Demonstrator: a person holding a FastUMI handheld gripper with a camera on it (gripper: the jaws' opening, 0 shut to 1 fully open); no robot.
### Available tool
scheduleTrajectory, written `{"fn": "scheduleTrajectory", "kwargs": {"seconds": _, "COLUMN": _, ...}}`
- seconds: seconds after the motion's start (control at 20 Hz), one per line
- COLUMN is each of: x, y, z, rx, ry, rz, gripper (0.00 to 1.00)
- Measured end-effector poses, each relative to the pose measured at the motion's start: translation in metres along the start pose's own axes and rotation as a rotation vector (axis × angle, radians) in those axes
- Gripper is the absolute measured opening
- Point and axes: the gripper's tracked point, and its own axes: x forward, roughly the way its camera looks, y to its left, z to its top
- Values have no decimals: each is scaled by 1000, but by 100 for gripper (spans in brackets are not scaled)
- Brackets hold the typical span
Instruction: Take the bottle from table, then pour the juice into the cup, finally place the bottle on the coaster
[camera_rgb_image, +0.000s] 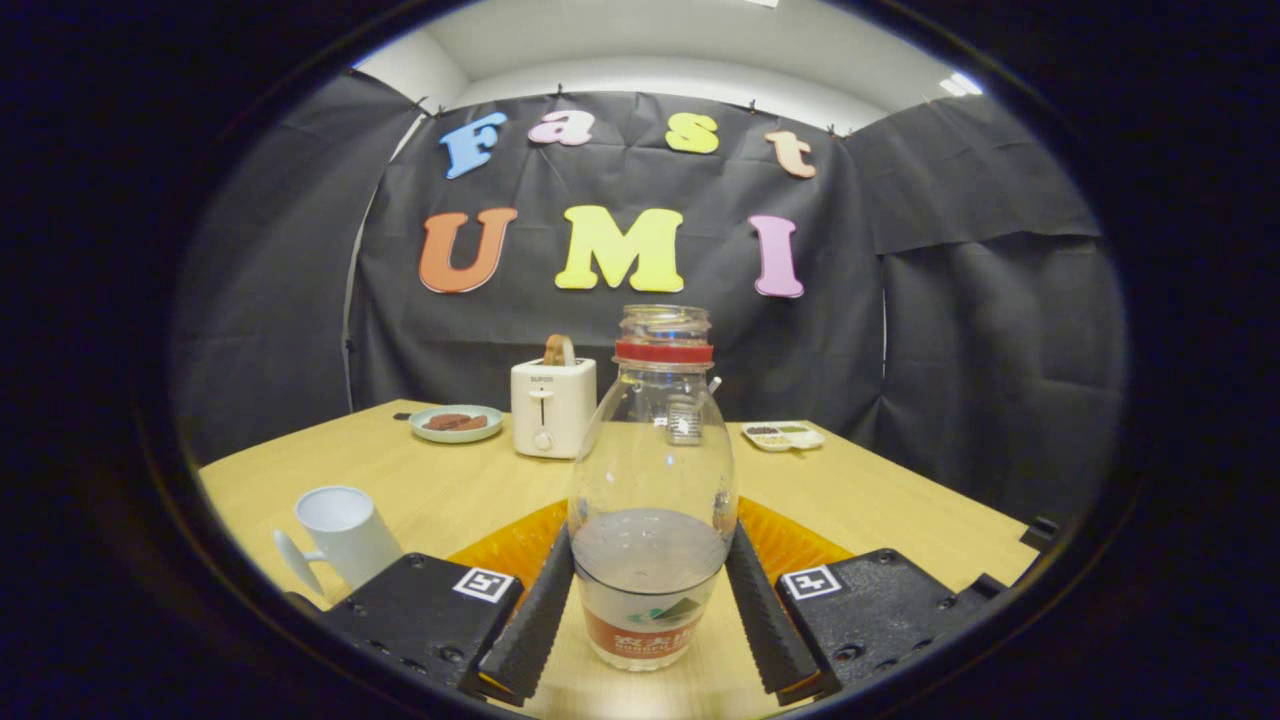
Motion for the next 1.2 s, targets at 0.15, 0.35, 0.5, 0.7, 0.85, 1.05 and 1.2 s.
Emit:
{"fn": "scheduleTrajectory", "kwargs": {"seconds": 0.15, "x": -8, "y": 5, "z": 12, "rx": -86, "ry": -1, "rz": 15, "gripper": 83}}
{"fn": "scheduleTrajectory", "kwargs": {"seconds": 0.35, "x": -19, "y": 7, "z": 36, "rx": -148, "ry": -14, "rz": 23, "gripper": 83}}
{"fn": "scheduleTrajectory", "kwargs": {"seconds": 0.5, "x": -27, "y": 10, "z": 49, "rx": -258, "ry": -7, "rz": 45, "gripper": 83}}
{"fn": "scheduleTrajectory", "kwargs": {"seconds": 0.7, "x": -30, "y": 1, "z": 53, "rx": -347, "ry": 23, "rz": 1, "gripper": 83}}
{"fn": "scheduleTrajectory", "kwargs": {"seconds": 0.85, "x": -30, "y": 8, "z": 51, "rx": -399, "ry": 42, "rz": 2, "gripper": 83}}
{"fn": "scheduleTrajectory", "kwargs": {"seconds": 1.05, "x": -32, "y": 21, "z": 49, "rx": -451, "ry": 65, "rz": 39, "gripper": 83}}
{"fn": "scheduleTrajectory", "kwargs": {"seconds": 1.2, "x": -33, "y": 22, "z": 48, "rx": -564, "ry": 64, "rz": 33, "gripper": 83}}
